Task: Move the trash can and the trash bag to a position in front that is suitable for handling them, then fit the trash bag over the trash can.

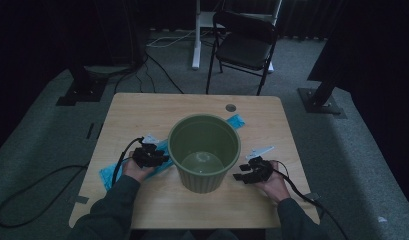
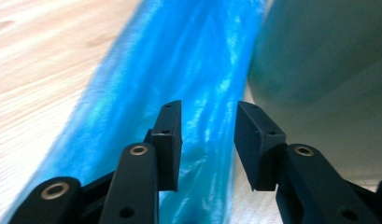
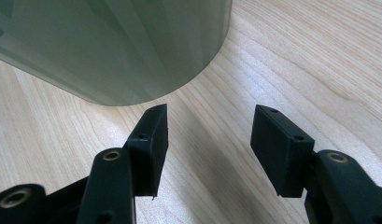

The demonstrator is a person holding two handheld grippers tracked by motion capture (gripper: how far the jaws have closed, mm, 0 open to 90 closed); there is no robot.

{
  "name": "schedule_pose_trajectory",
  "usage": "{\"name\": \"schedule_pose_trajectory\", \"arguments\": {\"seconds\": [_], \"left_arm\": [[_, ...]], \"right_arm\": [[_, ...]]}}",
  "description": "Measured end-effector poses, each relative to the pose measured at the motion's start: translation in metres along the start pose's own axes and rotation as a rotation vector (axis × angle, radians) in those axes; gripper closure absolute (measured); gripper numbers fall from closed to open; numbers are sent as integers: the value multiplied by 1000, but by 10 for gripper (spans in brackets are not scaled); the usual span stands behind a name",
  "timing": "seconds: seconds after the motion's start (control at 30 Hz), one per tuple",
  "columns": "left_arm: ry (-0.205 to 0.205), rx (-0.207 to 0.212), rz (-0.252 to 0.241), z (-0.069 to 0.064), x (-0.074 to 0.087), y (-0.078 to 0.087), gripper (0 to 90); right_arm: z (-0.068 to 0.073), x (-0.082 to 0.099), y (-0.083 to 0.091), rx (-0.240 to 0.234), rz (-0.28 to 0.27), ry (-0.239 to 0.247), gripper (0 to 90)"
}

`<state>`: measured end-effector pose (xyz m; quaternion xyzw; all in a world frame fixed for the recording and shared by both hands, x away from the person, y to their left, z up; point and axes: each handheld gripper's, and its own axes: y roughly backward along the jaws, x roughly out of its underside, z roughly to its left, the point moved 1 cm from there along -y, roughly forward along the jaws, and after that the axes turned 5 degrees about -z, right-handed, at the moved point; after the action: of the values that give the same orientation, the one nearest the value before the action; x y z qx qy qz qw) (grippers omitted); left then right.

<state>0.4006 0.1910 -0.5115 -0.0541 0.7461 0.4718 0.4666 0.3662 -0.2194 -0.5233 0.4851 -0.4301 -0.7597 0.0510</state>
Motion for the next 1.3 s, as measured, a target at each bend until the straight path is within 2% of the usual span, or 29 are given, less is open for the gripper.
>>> {"name": "schedule_pose_trajectory", "arguments": {"seconds": [0.3,0.67,0.73,0.9,1.07,1.13,1.3], "left_arm": [[22,-61,-31,21,4,12,567],[38,-113,-32,39,3,13,504],[38,-117,-17,42,3,11,483],[34,-139,-6,50,3,10,454],[34,-155,-15,52,0,6,423],[37,-147,-3,53,-2,2,423],[21,-104,27,51,-2,-6,423]], "right_arm": [[-1,-1,0,12,0,4,447],[-5,1,4,68,-9,-30,457],[-6,2,4,85,-2,-33,453],[-8,3,5,90,2,-66,383],[-9,3,7,133,-11,-71,318],[-9,3,8,153,-8,-75,317],[-9,4,6,146,7,-66,340]]}}
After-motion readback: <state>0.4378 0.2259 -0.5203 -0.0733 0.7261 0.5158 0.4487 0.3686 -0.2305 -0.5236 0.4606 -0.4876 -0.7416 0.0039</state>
